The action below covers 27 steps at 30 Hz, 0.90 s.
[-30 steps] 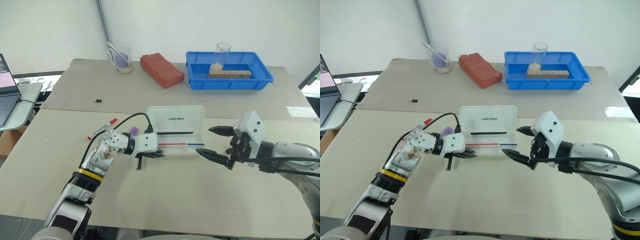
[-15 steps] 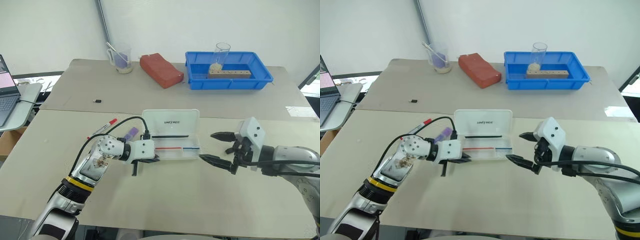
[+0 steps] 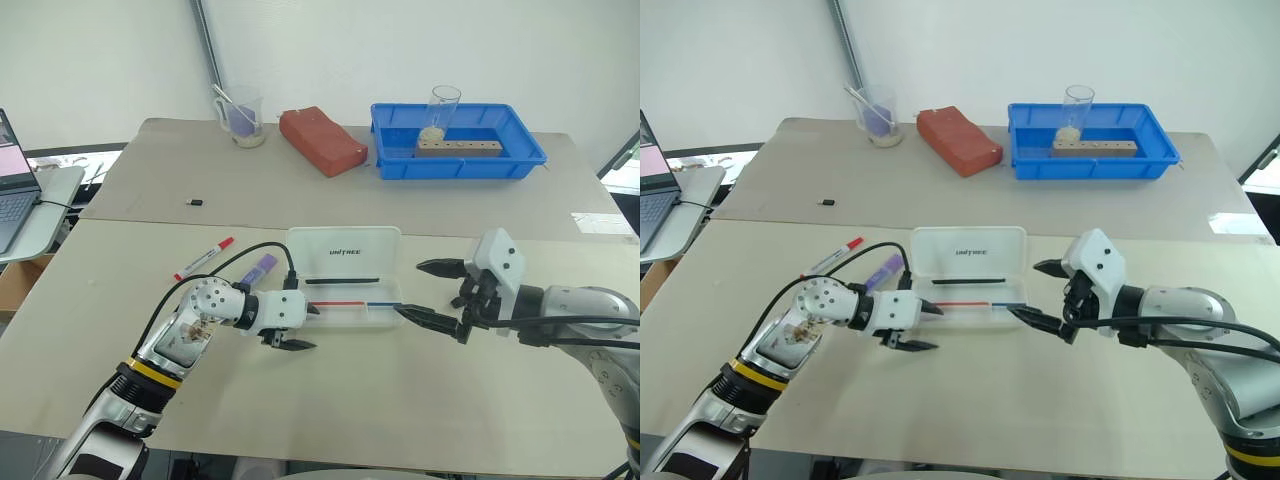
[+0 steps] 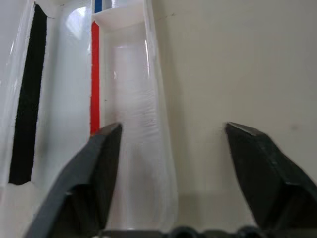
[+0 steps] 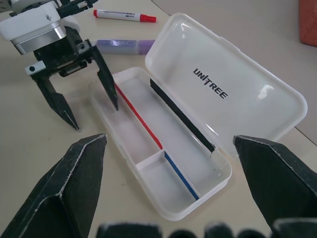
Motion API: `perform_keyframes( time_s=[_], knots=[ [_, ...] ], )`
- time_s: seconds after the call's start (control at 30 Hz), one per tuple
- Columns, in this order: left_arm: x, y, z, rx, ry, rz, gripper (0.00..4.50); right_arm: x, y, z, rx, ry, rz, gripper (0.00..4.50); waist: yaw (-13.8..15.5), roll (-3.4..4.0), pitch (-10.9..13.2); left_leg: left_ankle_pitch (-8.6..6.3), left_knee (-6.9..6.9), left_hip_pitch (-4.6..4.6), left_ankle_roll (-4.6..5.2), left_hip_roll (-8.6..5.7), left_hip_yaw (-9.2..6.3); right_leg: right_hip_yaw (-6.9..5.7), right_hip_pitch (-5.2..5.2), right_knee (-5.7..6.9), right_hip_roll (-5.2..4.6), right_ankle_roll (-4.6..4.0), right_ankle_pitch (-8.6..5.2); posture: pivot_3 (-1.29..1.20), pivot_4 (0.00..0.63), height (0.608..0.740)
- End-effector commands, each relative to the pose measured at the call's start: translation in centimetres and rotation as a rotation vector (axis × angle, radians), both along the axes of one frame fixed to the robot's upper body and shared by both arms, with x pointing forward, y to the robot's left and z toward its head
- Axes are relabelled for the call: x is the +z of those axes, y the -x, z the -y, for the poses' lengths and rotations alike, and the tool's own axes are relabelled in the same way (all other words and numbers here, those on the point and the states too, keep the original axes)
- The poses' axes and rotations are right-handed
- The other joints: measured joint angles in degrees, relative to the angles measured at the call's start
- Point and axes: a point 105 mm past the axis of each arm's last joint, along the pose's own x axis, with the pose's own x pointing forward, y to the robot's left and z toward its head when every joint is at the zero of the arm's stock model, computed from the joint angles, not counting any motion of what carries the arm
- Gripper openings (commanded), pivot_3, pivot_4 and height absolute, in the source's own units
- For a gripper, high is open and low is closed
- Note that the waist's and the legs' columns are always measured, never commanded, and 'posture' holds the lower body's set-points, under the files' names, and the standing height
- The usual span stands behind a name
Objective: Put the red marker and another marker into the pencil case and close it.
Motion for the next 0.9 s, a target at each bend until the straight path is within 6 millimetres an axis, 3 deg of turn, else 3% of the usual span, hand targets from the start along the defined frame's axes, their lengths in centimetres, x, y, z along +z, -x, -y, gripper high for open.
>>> perform_keyframes(
  time_s=[0.03, 0.2, 0.37, 0.6, 0.77, 0.9],
  knots=[
    [1.8, -0.2, -1.4, 0.040, 0.006, 0.039, 4.48, 1.1, 0.0, -0.3, 0.012, -0.008, 0.046, 4.50, -0.2, 0.00, 0.0, 0.00, -0.01, 0.01, 0.00, 0.00, 0.00, 0.00, 0.00, 0.00, 0.00, 0.00, 0.00, 0.00, 0.150, 0.740],
    [5.1, 0.2, -4.6, 0.151, 0.002, 0.002, 4.48, 1.8, 0.4, -0.8, 0.040, -0.015, 0.054, 4.50, -0.5, -0.01, 0.0, 0.00, -0.06, 0.01, 0.00, 0.02, 0.00, 0.01, -0.05, 0.02, 0.02, -0.02, -0.01, 0.00, 0.150, 0.740],
    [6.9, -2.6, -9.4, 0.509, 0.102, 0.011, 4.48, 3.1, 0.7, -2.2, 0.112, -0.037, 0.074, 4.50, -0.4, 0.00, 0.0, 0.00, -0.06, 0.08, 0.00, 0.02, 0.02, 0.01, -0.03, 0.03, 0.00, -0.01, -0.03, 0.00, 0.150, 0.740],
    [6.6, -6.6, -14.9, 0.959, 0.295, 0.109, 4.48, 5.4, 0.6, -5.0, 0.232, -0.077, 0.117, 4.50, -0.3, -0.14, 0.0, -0.01, -0.07, 0.03, 0.01, 0.04, 0.00, 0.00, -0.08, 0.06, 0.00, -0.02, -0.02, 0.00, 0.150, 0.740],
    [5.6, -7.5, -18.1, 0.999, 0.257, 0.123, 4.48, 6.4, 0.5, -6.6, 0.285, -0.134, 0.126, 4.50, -0.3, -0.17, 0.0, -0.01, -0.10, 0.03, 0.01, 0.03, 0.01, 0.00, -0.11, 0.06, -0.01, -0.04, -0.01, 0.00, 0.150, 0.740],
    [3.9, -7.8, -18.8, 0.986, 0.254, 0.040, 4.48, 6.9, 0.4, -7.7, 0.314, -0.164, 0.132, 4.50, -0.3, -0.15, 0.0, -0.01, -0.11, 0.03, 0.01, 0.03, 0.06, 0.00, -0.12, 0.06, -0.04, -0.05, -0.01, 0.00, 0.150, 0.740]
  ],
)
